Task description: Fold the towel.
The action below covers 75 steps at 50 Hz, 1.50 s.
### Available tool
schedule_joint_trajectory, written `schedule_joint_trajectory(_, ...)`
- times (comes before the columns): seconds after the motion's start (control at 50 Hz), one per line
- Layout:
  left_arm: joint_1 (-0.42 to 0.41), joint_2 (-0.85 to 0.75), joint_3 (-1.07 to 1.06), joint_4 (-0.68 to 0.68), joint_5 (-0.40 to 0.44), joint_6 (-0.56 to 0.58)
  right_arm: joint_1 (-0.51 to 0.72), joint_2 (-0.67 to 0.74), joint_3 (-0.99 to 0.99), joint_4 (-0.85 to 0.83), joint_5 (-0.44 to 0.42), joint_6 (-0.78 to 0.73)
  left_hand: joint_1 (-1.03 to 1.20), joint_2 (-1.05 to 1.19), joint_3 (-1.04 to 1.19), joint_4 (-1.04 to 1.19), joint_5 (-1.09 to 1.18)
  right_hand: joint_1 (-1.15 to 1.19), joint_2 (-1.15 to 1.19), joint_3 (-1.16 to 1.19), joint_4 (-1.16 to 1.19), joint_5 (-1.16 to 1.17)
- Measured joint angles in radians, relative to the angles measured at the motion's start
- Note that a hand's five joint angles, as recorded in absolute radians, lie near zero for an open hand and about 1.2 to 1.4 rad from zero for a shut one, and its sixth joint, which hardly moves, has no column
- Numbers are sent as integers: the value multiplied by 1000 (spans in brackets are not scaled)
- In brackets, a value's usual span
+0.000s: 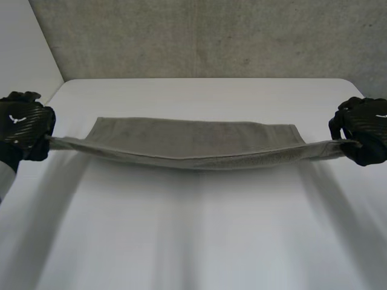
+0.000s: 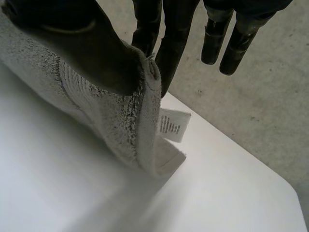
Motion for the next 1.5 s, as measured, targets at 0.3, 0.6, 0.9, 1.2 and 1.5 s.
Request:
schedule_joint_trajectory(0.3, 183, 64, 8, -189, 266, 0, -89, -68, -13, 176, -90, -173, 0, 1, 0, 0, 0, 0, 0, 0, 0, 0)
schedule_joint_trajectory(0.6, -12, -442, 402, -210, 131, 7, 81, 404, -358, 154, 18, -204, 0, 5, 0, 0, 10, 0, 0, 0, 0, 2)
schedule_joint_trajectory(0.9, -99, -808, 796, -193, 28, 7, 199, 779, -696, -82, 136, -180, 0, 5, 0, 0, 10, 0, 0, 0, 0, 3)
schedule_joint_trajectory(1.2, -120, -940, 862, -5, 8, 31, 238, 960, -833, -221, 209, -173, -29, -37, 0, 0, -29, -32, -34, 0, 0, -25)
schedule_joint_trajectory(1.5, -115, -844, 713, 118, -21, 20, 250, 793, -668, -338, 322, -141, -1009, -1090, 0, 0, -1086, -1075, -1083, 0, 0, -1104)
